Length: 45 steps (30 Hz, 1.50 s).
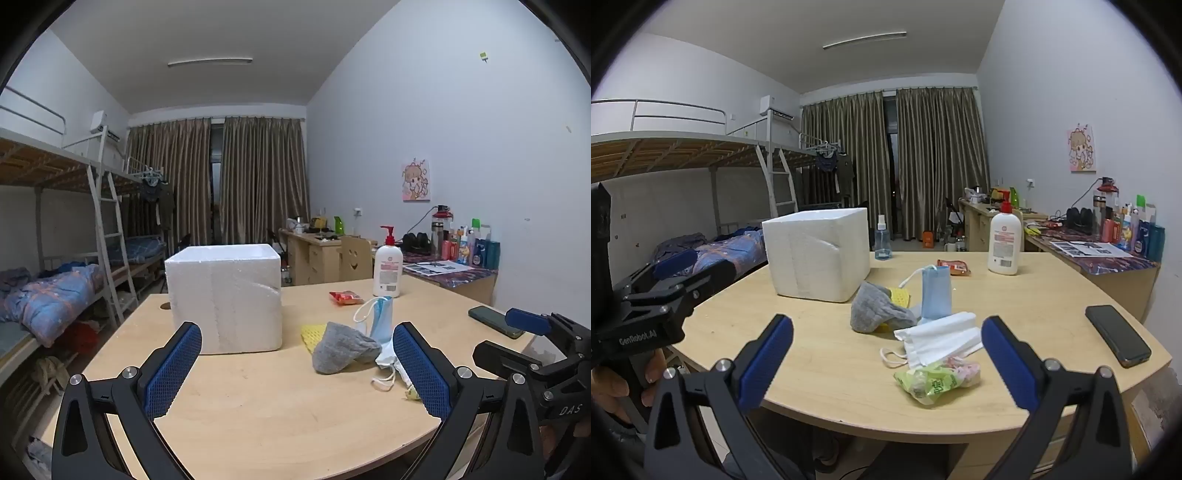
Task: Organize soft objects
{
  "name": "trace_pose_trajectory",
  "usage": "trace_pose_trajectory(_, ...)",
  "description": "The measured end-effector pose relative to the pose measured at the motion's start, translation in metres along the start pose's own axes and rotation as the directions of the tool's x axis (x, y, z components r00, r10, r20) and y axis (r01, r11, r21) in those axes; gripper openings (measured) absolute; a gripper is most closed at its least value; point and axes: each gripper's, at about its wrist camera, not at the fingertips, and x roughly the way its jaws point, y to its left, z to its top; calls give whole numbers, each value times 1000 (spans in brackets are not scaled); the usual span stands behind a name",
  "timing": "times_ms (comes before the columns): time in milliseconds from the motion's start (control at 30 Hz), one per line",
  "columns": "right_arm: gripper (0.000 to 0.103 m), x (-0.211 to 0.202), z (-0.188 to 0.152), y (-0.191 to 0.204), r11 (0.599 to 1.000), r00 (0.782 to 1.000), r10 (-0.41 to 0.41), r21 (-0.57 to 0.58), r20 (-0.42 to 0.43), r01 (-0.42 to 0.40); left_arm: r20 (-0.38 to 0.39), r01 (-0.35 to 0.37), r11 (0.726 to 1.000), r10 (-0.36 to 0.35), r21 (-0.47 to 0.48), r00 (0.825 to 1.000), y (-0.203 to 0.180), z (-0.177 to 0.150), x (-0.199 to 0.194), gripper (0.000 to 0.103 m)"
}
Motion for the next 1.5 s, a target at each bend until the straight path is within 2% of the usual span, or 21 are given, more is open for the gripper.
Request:
trace_pose_trajectory(167, 103, -2, 0, 1, 1000, 1000, 1, 2, 7, -1, -42, 42, 999, -42, -9, 998, -3, -1, 5, 103)
trace_pose_trajectory(300, 103, -2, 1, 1, 1000, 1000, 3, 8, -5, -3, -22, 23, 998, -24, -56, 999, 8, 0, 4, 103)
trace_pose_trajectory(533, 103, -3, 3, -5, 1000, 1000, 8, 12, 1, -8, -42, 17, 999, -20, -52, 999, 6, -2, 8, 103)
trace_pose_trajectory(667, 103, -1, 1, -4, 1000, 1000, 10, 15, 3, -10, -34, -6, 998, 4, -56, 999, 7, -2, 7, 103)
trace_pose_trajectory(1500, 103, -5, 1, 2, 1000, 1000, 10, 10, 11, -10, -18, -9, 999, 8, -53, 1000, 9, 1, 3, 103)
